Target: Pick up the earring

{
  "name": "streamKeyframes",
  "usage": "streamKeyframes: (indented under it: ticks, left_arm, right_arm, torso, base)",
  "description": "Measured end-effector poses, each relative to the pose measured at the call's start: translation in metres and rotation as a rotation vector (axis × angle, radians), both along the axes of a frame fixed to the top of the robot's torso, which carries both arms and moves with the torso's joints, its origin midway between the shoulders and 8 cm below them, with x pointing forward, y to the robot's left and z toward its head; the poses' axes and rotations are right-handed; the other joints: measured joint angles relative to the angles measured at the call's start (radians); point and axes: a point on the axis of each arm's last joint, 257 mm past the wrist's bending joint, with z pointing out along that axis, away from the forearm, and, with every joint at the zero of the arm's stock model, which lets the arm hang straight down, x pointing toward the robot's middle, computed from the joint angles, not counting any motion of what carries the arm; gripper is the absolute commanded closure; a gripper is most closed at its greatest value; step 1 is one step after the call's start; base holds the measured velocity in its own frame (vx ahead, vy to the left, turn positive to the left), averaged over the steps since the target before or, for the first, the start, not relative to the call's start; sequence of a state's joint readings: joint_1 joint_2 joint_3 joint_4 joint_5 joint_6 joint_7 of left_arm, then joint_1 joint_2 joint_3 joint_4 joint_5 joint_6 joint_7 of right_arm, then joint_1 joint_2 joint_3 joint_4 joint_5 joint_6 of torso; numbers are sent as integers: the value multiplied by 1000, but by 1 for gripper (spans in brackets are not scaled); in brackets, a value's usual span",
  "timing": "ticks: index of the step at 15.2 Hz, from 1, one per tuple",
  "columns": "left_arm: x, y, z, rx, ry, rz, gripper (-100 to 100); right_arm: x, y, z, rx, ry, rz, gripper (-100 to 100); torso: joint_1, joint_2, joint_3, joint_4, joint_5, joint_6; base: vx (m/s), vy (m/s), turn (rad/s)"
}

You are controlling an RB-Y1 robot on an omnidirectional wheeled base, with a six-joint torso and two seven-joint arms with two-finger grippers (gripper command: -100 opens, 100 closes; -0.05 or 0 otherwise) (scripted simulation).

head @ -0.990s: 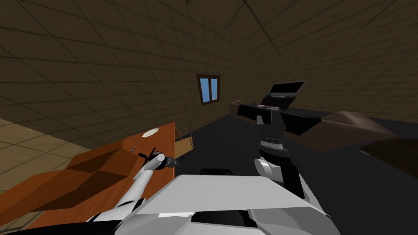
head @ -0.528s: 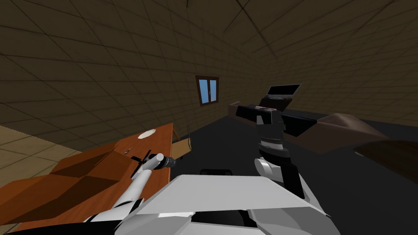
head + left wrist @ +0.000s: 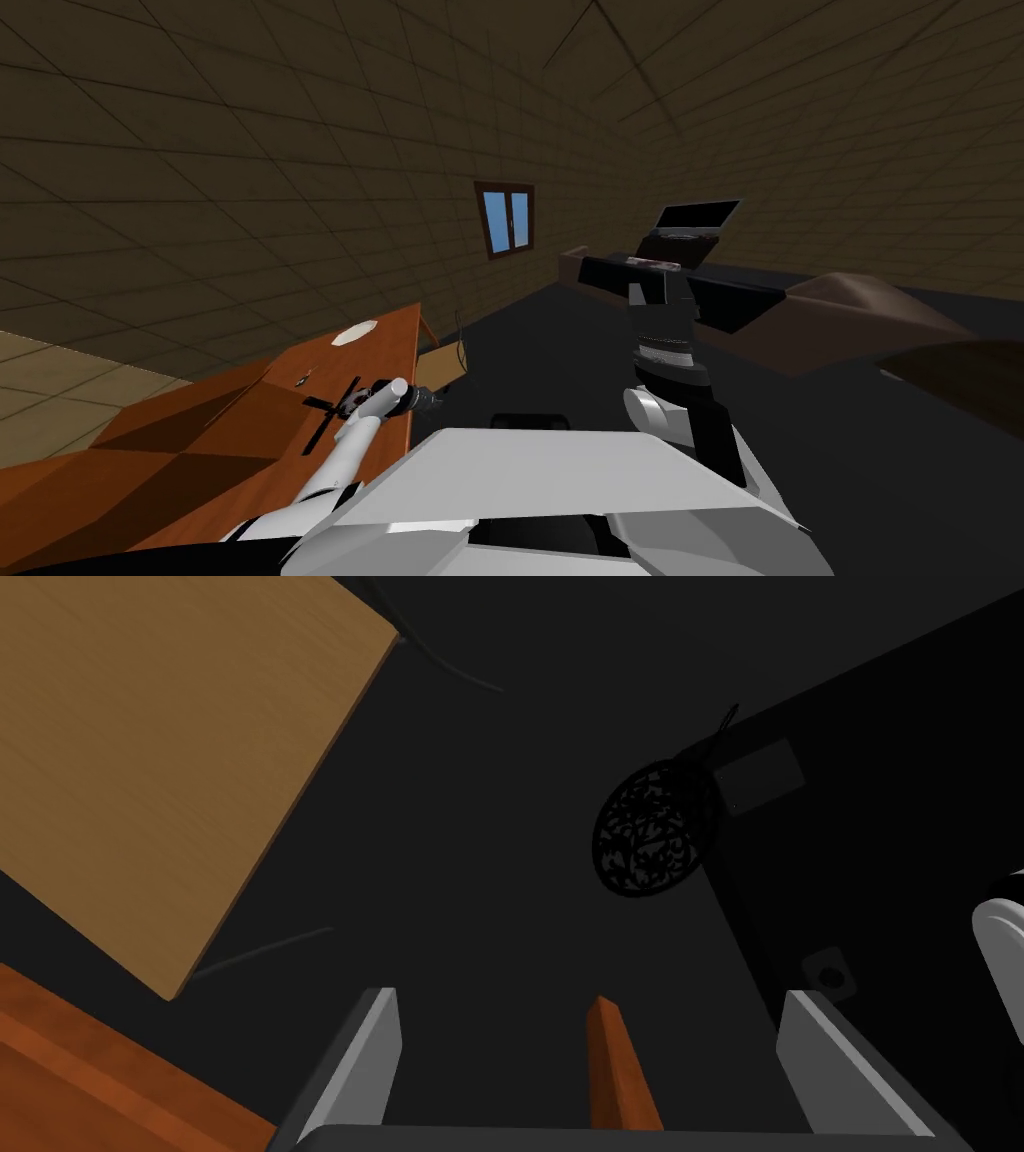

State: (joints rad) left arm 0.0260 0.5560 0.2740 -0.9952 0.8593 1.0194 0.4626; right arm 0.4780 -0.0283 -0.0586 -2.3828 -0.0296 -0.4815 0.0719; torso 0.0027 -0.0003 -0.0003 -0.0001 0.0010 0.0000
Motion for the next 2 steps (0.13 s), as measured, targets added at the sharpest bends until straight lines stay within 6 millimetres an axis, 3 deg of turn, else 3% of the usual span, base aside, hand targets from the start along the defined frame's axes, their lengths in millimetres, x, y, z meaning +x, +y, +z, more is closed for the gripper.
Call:
streamKeyframes:
  ticks: [2]
  left_arm:
    - [-1,10,10,8,2,-1,100]
  right_arm:
    - [0,0,0,0,0,0,0]
  torso:
    - [-6,2,1,0,-1,0]
  base:
    - [-13,-45,4]
